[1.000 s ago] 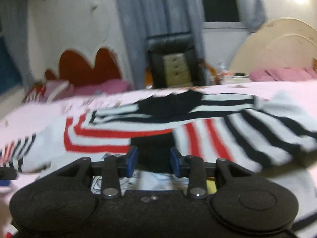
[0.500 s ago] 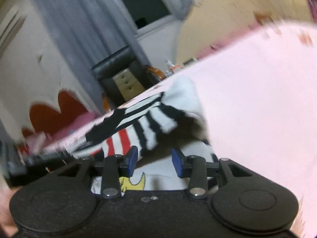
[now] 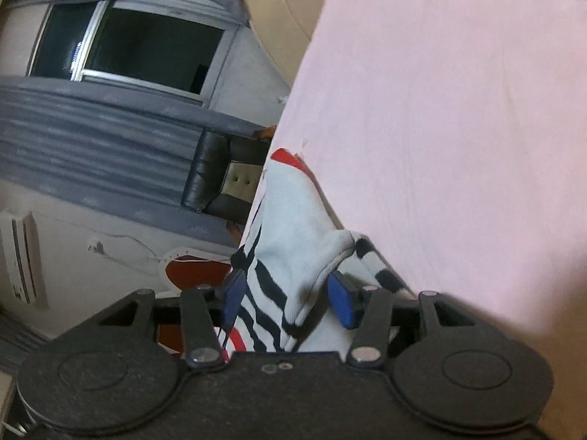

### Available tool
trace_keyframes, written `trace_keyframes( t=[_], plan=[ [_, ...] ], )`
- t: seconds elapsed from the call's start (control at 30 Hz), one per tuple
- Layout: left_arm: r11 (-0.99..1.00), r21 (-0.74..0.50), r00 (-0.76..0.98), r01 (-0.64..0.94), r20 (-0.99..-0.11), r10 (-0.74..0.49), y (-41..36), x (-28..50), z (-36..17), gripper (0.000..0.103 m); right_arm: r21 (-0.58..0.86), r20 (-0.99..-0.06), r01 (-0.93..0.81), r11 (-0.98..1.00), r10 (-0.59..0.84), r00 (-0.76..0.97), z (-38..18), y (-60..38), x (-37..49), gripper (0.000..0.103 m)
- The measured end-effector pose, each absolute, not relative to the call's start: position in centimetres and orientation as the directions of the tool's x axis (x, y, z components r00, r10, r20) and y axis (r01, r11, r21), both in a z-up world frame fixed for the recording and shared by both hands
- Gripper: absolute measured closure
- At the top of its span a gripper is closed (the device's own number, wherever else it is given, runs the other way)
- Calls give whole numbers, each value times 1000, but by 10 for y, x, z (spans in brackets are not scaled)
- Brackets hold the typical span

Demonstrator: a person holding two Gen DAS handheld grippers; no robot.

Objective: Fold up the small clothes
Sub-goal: 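Carry the sleeve with the right gripper across the sweater body toward the left gripper, then lower the sleeve onto the sweater body and open the right gripper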

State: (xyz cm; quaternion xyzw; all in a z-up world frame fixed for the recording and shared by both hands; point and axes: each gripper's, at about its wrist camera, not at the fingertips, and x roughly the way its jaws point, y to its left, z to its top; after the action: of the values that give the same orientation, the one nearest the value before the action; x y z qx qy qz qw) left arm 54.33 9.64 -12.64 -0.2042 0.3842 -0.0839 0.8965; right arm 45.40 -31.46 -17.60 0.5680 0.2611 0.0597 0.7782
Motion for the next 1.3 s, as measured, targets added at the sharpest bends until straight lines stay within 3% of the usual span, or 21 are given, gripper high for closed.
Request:
trace_keyframes(
  t=[0.23, 0.27, 0.3, 0.33, 0.37, 0.47, 0.67, 0.77, 0.8, 0.83, 0.9, 0.97, 1.03, 1.1, 1.23, 1.27, 1.3],
  plan=[
    [896, -443, 684, -16, -659, -314, 98, 537, -141, 98, 909, -378, 253, 330, 403, 833, -185, -313, 470, 59],
    [897, -442, 684, -16, -659, -313, 98, 538, -142, 98, 898, -394, 253, 361, 398, 828, -183, -309, 471, 67],
    [897, -443, 688, -15, -655, -312, 98, 538, -141, 98, 880, -418, 259, 398, 390, 821, -182, -308, 472, 84],
    [895, -445, 698, -9, -644, -313, 98, 536, -138, 98, 860, -444, 267, 435, 380, 811, -181, -306, 473, 94],
    [896, -444, 709, 3, -631, -315, 98, 534, -134, 98, 847, -454, 262, 463, 374, 808, -181, -305, 472, 95],
    [908, -420, 713, 17, -631, -305, 96, 530, -129, 98, 822, -439, 209, 530, 357, 825, -164, -301, 466, 96],
    [912, -410, 695, -9, -658, -289, 94, 533, -145, 98, 767, -516, 248, 592, 339, 787, -167, -295, 470, 95],
    [922, -388, 704, 12, -651, -283, 93, 530, -144, 97, 766, -503, 211, 608, 362, 785, -155, -300, 460, 79],
    [922, -386, 702, 8, -654, -280, 95, 528, -142, 88, 760, -480, 172, 627, 364, 798, -145, -302, 454, 71],
    [925, -380, 714, 2, -647, -268, 98, 524, -139, 62, 744, -465, 141, 653, 355, 811, -138, -303, 448, 67],
    [937, -350, 760, -13, -613, -218, 102, 521, -132, 27, 696, -460, 102, 711, 332, 824, -124, -307, 448, 62],
    [943, -332, 763, -4, -611, -212, 103, 529, -128, 28, 689, -449, 85, 720, 332, 829, -119, -317, 463, 62],
    [940, -342, 736, 7, -634, -237, 101, 541, -132, 46, 716, -425, 74, 694, 349, 835, -118, -326, 485, 63],
    [964, -266, 723, -9, -668, -178, 94, 550, -138, 60, 713, -427, 69, 698, 354, 832, -124, -329, 514, 64],
    [987, -162, 732, 1, -672, -111, 84, 551, -138, 68, 722, -454, 46, 691, 422, 785, -139, -323, 569, 64],
    [988, -155, 734, 2, -671, -107, 83, 551, -138, 68, 718, -467, 46, 694, 432, 771, -142, -321, 577, 67],
    [988, -153, 735, 0, -670, -104, 84, 551, -138, 76, 706, -480, 47, 706, 429, 765, -145, -316, 584, 80]
  ],
)
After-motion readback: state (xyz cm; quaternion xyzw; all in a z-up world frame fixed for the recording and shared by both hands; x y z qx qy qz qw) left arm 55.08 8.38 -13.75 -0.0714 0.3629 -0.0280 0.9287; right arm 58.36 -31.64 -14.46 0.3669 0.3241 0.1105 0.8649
